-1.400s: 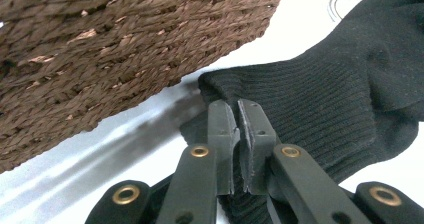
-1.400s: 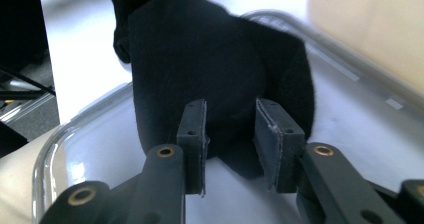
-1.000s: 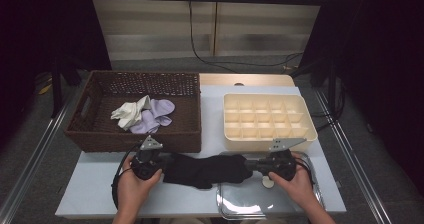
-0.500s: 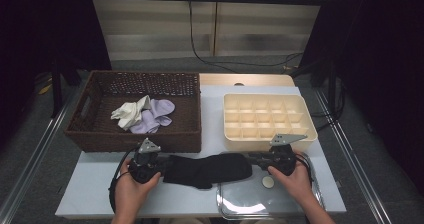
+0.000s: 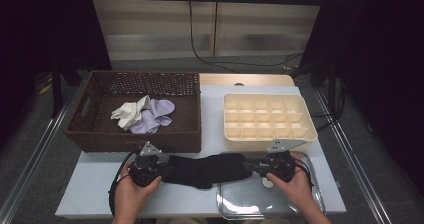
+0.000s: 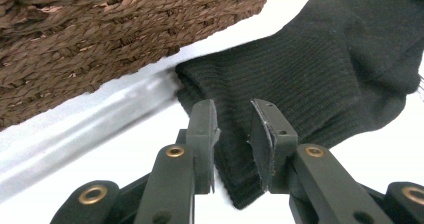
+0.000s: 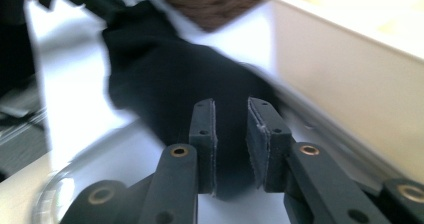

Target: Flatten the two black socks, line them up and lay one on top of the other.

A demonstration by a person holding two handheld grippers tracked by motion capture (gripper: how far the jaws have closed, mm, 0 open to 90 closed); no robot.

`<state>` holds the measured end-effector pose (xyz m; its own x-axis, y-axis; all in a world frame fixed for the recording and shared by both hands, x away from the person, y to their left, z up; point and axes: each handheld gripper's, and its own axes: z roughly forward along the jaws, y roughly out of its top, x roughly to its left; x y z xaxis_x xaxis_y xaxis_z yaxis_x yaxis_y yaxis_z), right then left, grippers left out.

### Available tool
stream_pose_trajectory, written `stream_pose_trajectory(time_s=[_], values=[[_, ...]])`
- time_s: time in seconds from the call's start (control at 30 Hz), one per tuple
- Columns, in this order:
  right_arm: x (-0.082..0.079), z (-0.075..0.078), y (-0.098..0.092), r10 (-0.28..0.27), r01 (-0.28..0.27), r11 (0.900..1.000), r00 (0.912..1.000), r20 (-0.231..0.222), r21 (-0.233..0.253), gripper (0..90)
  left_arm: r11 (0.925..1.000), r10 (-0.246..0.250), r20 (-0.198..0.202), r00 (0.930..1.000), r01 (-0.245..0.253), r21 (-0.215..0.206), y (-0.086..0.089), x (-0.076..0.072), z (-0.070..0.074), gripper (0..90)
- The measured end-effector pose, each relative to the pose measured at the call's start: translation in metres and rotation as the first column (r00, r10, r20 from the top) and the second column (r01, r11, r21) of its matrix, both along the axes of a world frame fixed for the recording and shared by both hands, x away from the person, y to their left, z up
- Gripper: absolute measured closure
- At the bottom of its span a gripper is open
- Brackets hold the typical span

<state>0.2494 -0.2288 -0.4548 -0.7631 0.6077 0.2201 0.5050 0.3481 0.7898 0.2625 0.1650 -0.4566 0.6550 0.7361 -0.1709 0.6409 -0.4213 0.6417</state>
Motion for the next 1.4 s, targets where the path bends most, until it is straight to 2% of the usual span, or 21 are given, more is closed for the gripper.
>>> stream_pose_trajectory(time_s=[0.07,0.1,0.17,0.2,0.23,0.3,0.37,0.4,0.47,0.53,0.63,0.67,0.7,0.77,0.93,0.97,1.07,1.13,1.23,1.33,1.4], values=[[-0.004,-0.005,0.013,0.024,-0.024,0.999,0.9997,0.006,-0.047,68.9,0.9999,0.003,0.012,0.9999,-0.003,-0.011,0.000,-0.002,0.000,69.0],[-0.004,-0.008,0.016,0.030,-0.030,0.998,0.9995,0.006,-0.060,68.5,0.9998,-0.013,-0.001,0.9999,0.013,-0.012,0.001,-0.004,0.001,69.0],[-0.003,-0.018,0.022,0.029,-0.029,0.991,0.9996,0.000,-0.134,68.7,0.9999,-0.011,0.007,0.9999,0.011,-0.009,0.000,-0.007,0.001,68.9],[-0.003,-0.021,0.023,0.029,-0.027,0.987,0.9996,0.006,-0.156,69.7,0.9998,-0.020,0.009,0.9998,0.020,0.008,-0.001,-0.008,0.000,68.0],[-0.003,-0.022,0.023,0.030,-0.028,0.987,0.9995,0.010,-0.155,72.4,0.9995,-0.024,0.016,0.9996,0.024,0.020,-0.002,-0.008,-0.002,67.1],[-0.005,-0.022,0.025,0.029,-0.020,0.980,0.9987,0.041,-0.198,81.8,0.9990,-0.031,-0.001,0.9995,0.031,0.032,-0.004,-0.006,-0.007,68.0],[-0.005,-0.021,0.024,0.027,-0.020,0.981,0.9992,0.031,-0.192,87.6,0.9986,-0.035,0.004,0.9994,0.035,0.040,-0.004,-0.006,-0.007,70.2],[-0.005,-0.022,0.023,0.028,-0.023,0.983,0.9993,0.026,-0.183,89.6,0.9985,-0.039,0.004,0.9992,0.039,0.037,-0.004,-0.005,-0.007,74.8],[-0.004,-0.022,0.020,0.024,-0.022,0.987,0.9997,0.009,-0.162,90.0,0.9982,-0.045,-0.003,0.9990,0.045,0.040,-0.006,-0.005,-0.007,81.1],[-0.003,-0.021,0.017,0.019,-0.017,0.990,0.9997,0.015,-0.141,90.0,0.9964,-0.055,0.006,0.9985,0.054,0.065,-0.008,-0.005,-0.004,83.5],[-0.003,-0.012,0.010,0.005,-0.002,0.996,0.9996,0.028,-0.088,90.0,0.9986,-0.045,0.013,0.9989,0.045,0.027,-0.008,-0.005,0.001,85.0],[-0.002,-0.009,0.008,0.006,-0.004,0.997,0.9995,0.030,-0.074,90.0,0.9984,-0.051,0.014,0.9986,0.051,0.026,-0.006,-0.005,0.004,85.0],[-0.001,-0.007,0.004,0.000,0.002,0.998,0.9994,0.036,-0.056,90.0,0.9986,-0.052,0.016,0.9985,0.052,0.001,-0.005,-0.006,0.006,85.0],[-0.001,-0.002,-0.002,-0.010,0.011,1.000,0.9994,0.033,-0.019,90.0,0.9982,-0.059,0.018,0.9981,0.059,-0.014,-0.004,-0.008,0.012,85.0],[-0.002,0.004,-0.012,-0.021,0.020,0.999,0.9991,0.037,0.025,90.0,0.9973,-0.060,0.009,0.9981,0.061,-0.042,0.000,-0.010,0.017,84.9],[-0.003,0.005,-0.013,-0.011,0.010,0.999,0.9994,0.031,0.036,90.0,0.9967,-0.076,-0.012,0.9970,0.076,-0.029,-0.001,-0.009,0.016,84.9],[-0.004,0.002,-0.014,0.000,0.000,1.000,0.9996,0.027,0.013,90.0,0.9960,-0.087,-0.051,0.9949,0.086,-0.024,-0.003,-0.009,0.011,84.8],[-0.003,-0.003,-0.014,0.001,-0.001,1.000,1.0000,0.008,0.022,90.0,0.9970,-0.078,-0.067,0.9947,0.078,-0.004,-0.003,-0.009,0.008,84.8],[0.000,-0.006,-0.013,0.000,0.000,1.000,1.0000,0.002,0.023,90.0,0.9969,-0.079,-0.077,0.9939,0.079,-0.009,-0.001,-0.008,0.007,84.8],[0.000,-0.004,-0.013,0.005,-0.005,1.000,0.9998,0.018,0.000,90.0,0.9957,-0.089,-0.058,0.9943,0.090,0.019,-0.005,-0.008,0.002,83.6],[0.001,-0.007,-0.013,0.000,0.000,1.000,1.0000,0.007,-0.004,90.0,0.9970,-0.070,-0.028,0.9971,0.071,0.031,-0.005,-0.007,0.000,79.9]])
